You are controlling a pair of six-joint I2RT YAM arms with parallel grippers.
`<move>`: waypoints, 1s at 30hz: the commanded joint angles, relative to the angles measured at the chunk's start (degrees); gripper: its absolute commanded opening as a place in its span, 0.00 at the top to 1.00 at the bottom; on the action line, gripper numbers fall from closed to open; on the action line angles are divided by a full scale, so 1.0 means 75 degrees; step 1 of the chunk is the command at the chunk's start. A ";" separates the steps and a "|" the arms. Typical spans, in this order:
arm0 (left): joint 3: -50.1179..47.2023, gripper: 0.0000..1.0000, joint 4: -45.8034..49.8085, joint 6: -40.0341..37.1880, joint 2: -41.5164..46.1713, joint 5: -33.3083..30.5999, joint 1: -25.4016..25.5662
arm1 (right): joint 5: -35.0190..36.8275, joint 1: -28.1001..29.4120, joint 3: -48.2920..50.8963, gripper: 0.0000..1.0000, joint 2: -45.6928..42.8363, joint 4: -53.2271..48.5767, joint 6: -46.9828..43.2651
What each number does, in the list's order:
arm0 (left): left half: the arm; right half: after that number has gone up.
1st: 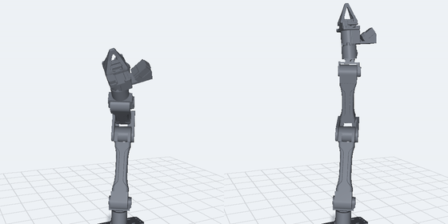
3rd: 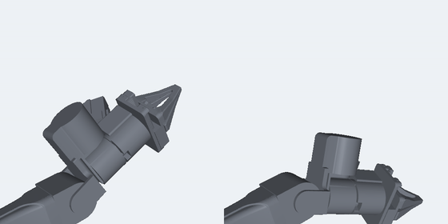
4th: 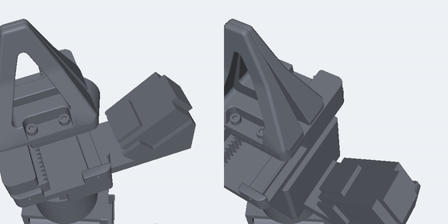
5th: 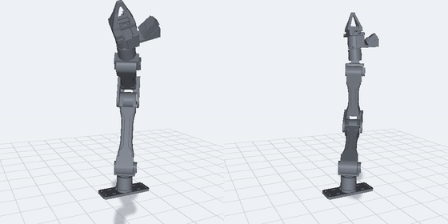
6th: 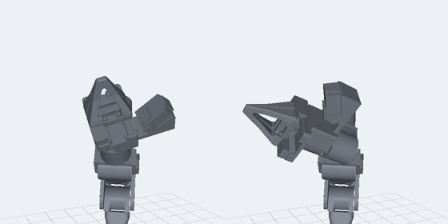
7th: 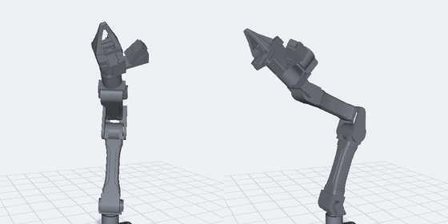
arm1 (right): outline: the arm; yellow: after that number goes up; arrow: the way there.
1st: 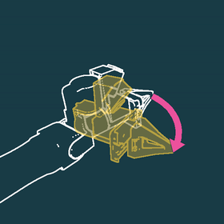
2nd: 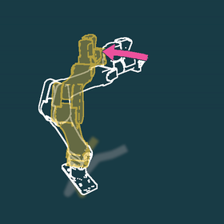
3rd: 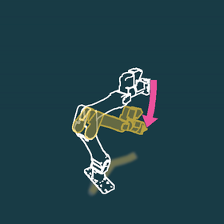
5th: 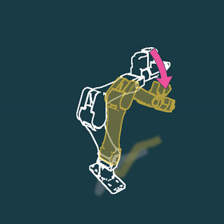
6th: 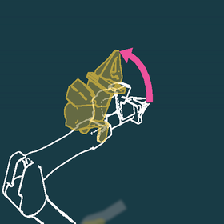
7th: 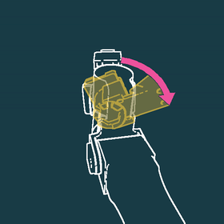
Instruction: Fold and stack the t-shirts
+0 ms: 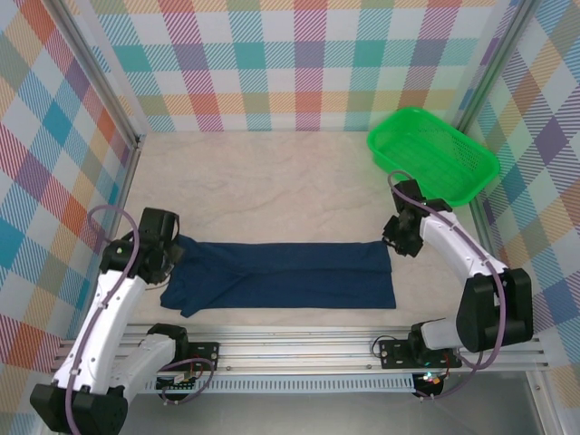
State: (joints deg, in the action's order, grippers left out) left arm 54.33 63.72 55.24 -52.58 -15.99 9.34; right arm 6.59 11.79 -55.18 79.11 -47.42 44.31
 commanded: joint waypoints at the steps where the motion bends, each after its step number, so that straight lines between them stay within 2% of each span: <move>1: 0.0211 0.65 -0.1393 -0.0494 -0.1087 0.0853 0.0061 | -0.1267 0.0285 -0.0062 0.79 0.0470 0.0874 -0.0155; 3: 0.0565 0.65 -0.1622 -0.0647 -0.1978 0.1063 -0.0086 | -0.1717 0.0440 -0.0044 0.79 0.0804 0.1245 -0.0132; 5: 0.0881 0.64 -0.1875 -0.0755 -0.2840 0.1488 -0.0529 | -0.2064 0.0478 -0.0046 0.80 0.1190 0.1504 -0.0115; 7: 0.1056 0.61 -0.2293 -0.0888 -0.3565 0.2043 -0.1106 | -0.1982 0.0459 -0.0095 0.81 0.1536 0.1473 -0.0067; 10: 0.1311 0.54 -0.2578 -0.1334 -0.4393 0.2407 -0.1814 | -0.1777 0.0380 -0.0217 0.81 0.1907 0.1351 -0.0144; 13: 0.1402 0.53 -0.2616 -0.1744 -0.4961 0.2795 -0.2358 | -0.1775 0.0218 -0.0363 0.80 0.2297 0.1138 -0.0120; 16: 0.1088 0.54 -0.3066 -0.1920 -0.5002 0.3161 -0.2664 | -0.1785 0.0098 -0.0449 0.80 0.2597 0.1028 -0.0114; 19: 0.0796 0.57 -0.3480 -0.2150 -0.5075 0.3423 -0.2683 | -0.1886 0.0037 -0.0537 0.79 0.2801 0.1050 -0.0142; 26: 0.0323 0.70 -0.3344 -0.2399 -0.4972 0.2858 -0.2705 | -0.1840 0.0044 -0.0798 0.79 0.2912 0.0905 -0.0074; 30: 0.0093 0.72 -0.3257 -0.2436 -0.4865 0.2582 -0.2702 | -0.1792 0.0048 -0.0869 0.79 0.2928 0.0811 -0.0095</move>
State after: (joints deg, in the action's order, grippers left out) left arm 56.45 38.79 38.30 -90.67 5.69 -10.44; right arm -6.94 12.29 -60.07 100.20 -39.35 44.14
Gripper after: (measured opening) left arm 0.283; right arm 0.214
